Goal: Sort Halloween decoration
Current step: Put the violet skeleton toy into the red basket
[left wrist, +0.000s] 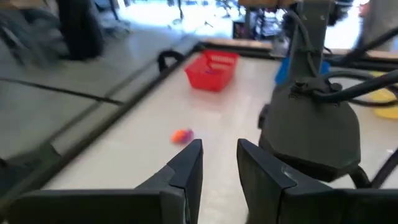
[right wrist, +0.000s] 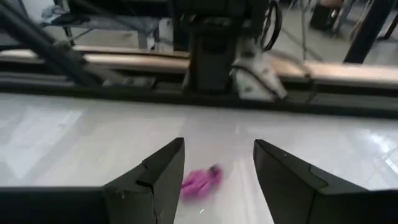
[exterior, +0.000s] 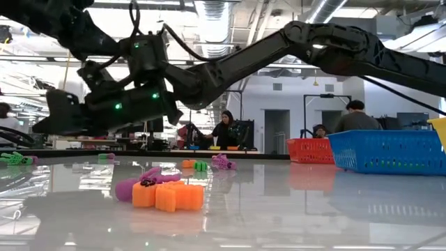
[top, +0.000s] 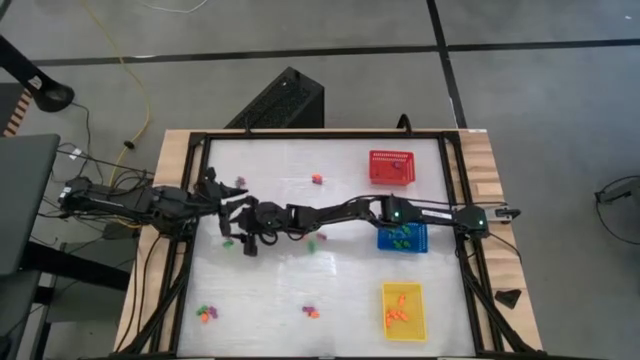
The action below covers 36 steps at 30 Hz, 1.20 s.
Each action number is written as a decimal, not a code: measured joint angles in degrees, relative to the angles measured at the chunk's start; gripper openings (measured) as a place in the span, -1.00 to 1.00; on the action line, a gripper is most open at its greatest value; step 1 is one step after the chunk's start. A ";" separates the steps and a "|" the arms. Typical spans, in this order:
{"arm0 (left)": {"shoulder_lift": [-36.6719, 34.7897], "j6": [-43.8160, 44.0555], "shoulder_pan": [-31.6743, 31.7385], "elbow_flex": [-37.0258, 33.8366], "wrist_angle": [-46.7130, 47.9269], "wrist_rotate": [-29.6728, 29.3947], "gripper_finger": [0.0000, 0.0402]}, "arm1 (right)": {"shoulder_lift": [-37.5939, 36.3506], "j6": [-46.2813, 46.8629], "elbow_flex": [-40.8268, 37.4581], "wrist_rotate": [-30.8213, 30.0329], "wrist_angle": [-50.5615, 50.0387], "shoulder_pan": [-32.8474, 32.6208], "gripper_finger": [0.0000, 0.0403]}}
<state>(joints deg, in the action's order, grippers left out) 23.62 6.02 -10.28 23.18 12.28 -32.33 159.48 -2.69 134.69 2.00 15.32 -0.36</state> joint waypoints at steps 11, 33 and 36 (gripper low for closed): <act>4.92 3.04 0.16 4.28 2.31 5.93 -0.60 | -13.30 -7.21 0.13 -3.84 -37.27 -1.53 0.11; 51.15 -6.95 4.28 23.08 53.47 23.75 -0.62 | -42.01 10.50 -0.02 -33.59 -103.50 -19.93 0.11; 52.60 -11.00 3.69 20.76 51.46 25.95 -0.52 | -45.17 16.49 0.04 -41.32 -105.04 -24.19 0.11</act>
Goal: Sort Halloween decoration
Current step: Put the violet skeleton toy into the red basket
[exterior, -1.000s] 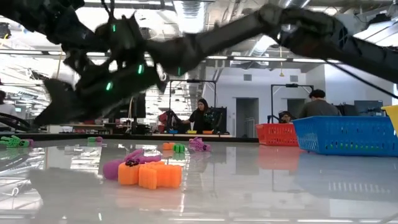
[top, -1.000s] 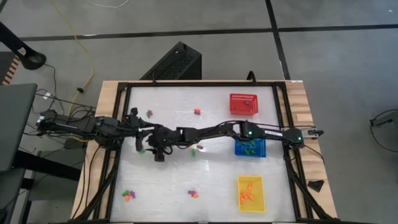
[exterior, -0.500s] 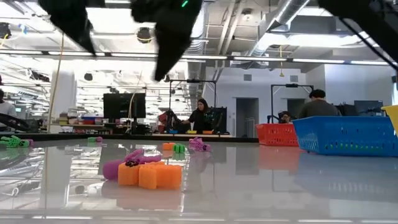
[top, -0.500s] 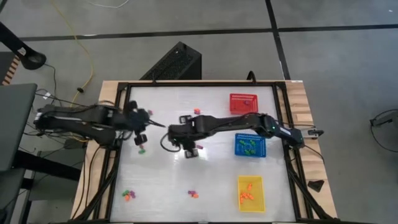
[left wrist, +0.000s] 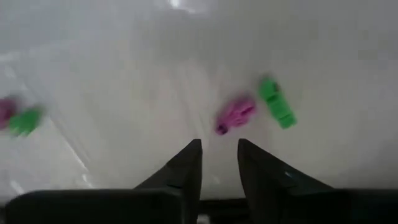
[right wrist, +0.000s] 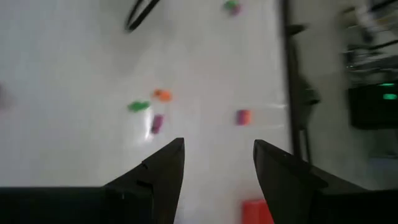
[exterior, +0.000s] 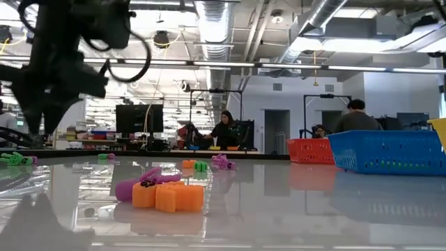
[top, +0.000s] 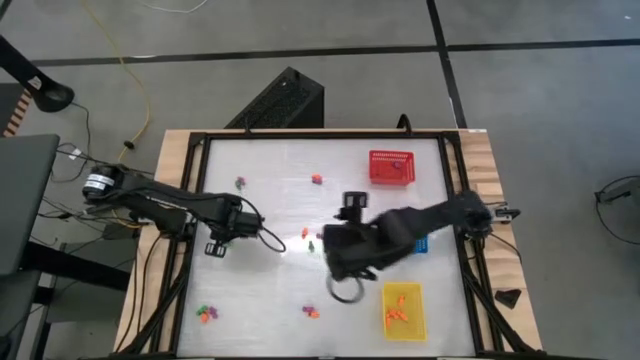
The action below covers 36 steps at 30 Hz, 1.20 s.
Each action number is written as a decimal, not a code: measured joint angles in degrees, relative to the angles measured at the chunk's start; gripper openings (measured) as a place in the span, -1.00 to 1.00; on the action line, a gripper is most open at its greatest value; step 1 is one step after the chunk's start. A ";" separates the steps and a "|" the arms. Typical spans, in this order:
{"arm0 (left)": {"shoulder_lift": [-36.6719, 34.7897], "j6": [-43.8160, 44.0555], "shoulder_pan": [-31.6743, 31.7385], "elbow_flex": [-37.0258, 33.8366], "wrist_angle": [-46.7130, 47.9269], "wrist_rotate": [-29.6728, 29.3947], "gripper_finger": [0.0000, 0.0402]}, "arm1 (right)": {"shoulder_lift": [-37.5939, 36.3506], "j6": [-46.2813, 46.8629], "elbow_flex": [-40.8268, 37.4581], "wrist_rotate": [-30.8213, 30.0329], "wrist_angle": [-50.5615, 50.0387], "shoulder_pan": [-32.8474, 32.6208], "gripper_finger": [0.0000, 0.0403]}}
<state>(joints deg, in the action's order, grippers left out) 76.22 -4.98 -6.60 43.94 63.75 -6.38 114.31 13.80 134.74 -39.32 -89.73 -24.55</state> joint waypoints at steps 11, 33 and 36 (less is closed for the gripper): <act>7.43 -6.46 -0.54 -1.82 -5.22 0.92 -0.08 | -7.66 13.39 -11.38 -13.97 -0.44 -12.04 0.11; 15.96 -10.26 -0.54 -0.85 -3.30 -0.87 -0.92 | -11.56 29.87 -31.10 -14.92 1.92 -12.86 0.11; 14.04 -7.82 -0.54 -0.84 -1.73 0.88 -0.92 | -11.59 29.86 -31.10 -16.65 4.64 -12.57 0.11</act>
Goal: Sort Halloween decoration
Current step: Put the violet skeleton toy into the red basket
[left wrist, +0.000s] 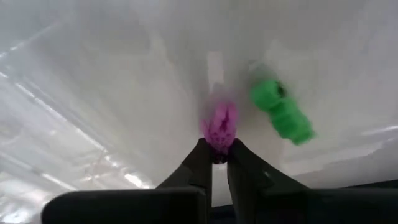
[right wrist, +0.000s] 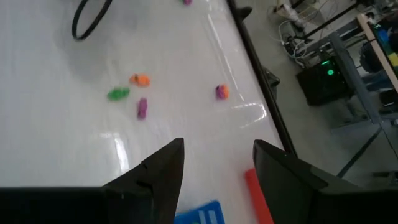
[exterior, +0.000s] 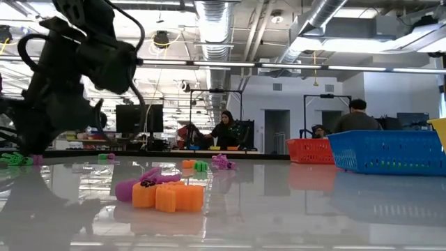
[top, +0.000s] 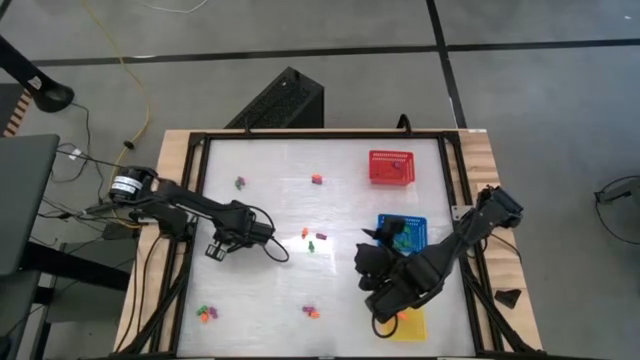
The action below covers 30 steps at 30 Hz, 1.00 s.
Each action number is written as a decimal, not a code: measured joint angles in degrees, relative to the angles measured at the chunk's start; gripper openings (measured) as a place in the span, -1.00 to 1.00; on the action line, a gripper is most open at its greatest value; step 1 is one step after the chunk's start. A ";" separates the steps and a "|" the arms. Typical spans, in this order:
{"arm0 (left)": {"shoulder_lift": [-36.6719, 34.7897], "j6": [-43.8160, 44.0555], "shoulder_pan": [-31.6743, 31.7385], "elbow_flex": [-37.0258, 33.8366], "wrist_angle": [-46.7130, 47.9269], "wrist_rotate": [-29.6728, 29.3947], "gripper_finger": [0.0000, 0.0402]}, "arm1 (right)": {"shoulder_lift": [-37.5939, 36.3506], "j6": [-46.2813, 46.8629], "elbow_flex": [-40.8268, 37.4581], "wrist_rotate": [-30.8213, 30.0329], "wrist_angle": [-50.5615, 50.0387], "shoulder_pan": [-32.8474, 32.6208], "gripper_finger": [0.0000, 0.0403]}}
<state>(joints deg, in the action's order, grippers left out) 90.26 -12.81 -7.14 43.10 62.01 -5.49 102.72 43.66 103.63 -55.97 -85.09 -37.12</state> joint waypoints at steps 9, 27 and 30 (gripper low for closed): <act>-15.60 6.32 0.00 0.05 -3.80 8.08 -0.96 | 2.80 -0.86 0.04 -1.19 8.08 2.93 0.11; -33.14 -3.99 -8.65 -19.18 -85.15 6.02 -0.97 | 4.45 -54.51 -18.83 22.69 85.16 13.51 -0.01; -33.16 -7.64 -8.75 -20.19 -88.48 1.76 -0.98 | 1.63 -54.55 -27.68 29.99 97.62 15.87 -0.05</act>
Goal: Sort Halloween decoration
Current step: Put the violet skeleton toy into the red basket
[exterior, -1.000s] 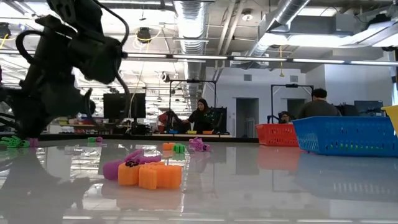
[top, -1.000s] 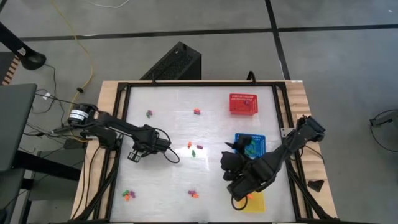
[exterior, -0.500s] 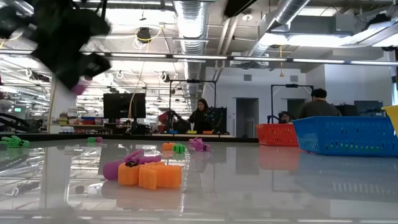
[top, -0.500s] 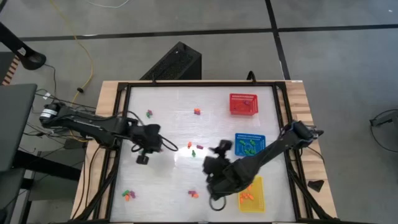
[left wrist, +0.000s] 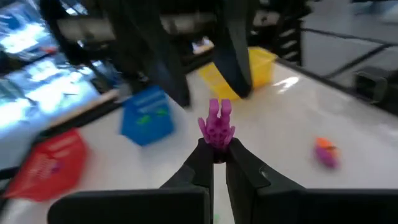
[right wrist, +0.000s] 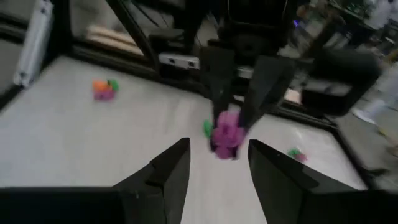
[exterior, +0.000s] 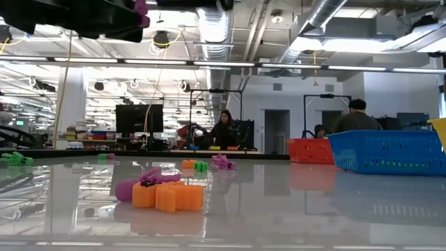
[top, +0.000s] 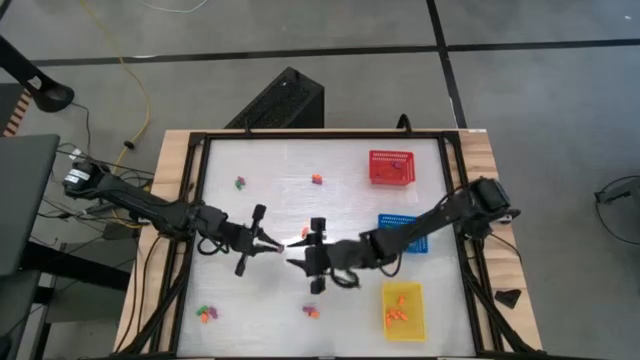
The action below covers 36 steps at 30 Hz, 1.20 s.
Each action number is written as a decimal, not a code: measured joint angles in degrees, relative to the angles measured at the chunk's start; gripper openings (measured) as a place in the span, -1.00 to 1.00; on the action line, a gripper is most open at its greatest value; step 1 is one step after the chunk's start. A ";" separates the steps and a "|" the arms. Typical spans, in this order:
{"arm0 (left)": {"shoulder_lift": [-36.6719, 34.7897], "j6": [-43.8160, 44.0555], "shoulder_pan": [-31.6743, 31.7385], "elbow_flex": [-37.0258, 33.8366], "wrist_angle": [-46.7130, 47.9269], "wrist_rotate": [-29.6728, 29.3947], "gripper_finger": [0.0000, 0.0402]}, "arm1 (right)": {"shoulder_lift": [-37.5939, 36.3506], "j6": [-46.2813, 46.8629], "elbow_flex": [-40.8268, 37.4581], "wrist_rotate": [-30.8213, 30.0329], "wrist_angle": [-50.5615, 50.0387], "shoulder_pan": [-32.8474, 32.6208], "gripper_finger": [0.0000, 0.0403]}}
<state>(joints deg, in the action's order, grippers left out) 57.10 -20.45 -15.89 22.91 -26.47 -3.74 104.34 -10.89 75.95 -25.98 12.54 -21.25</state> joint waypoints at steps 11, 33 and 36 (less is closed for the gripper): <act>0.01 0.54 1.54 -0.78 -1.96 0.42 -0.98 | 1.81 -7.77 -10.55 4.60 28.45 2.71 -0.07; 0.00 2.25 1.47 -0.76 -4.50 0.83 -0.98 | 1.81 -0.94 -10.46 11.73 32.32 7.16 -0.07; 0.00 2.25 1.47 -0.76 -5.05 0.60 -0.98 | 1.81 -0.97 -10.46 11.78 32.52 7.65 -0.07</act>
<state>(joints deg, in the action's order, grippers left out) 57.10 -18.20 -14.41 22.15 -31.52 -3.14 106.15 -11.86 65.49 -14.21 45.06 -13.61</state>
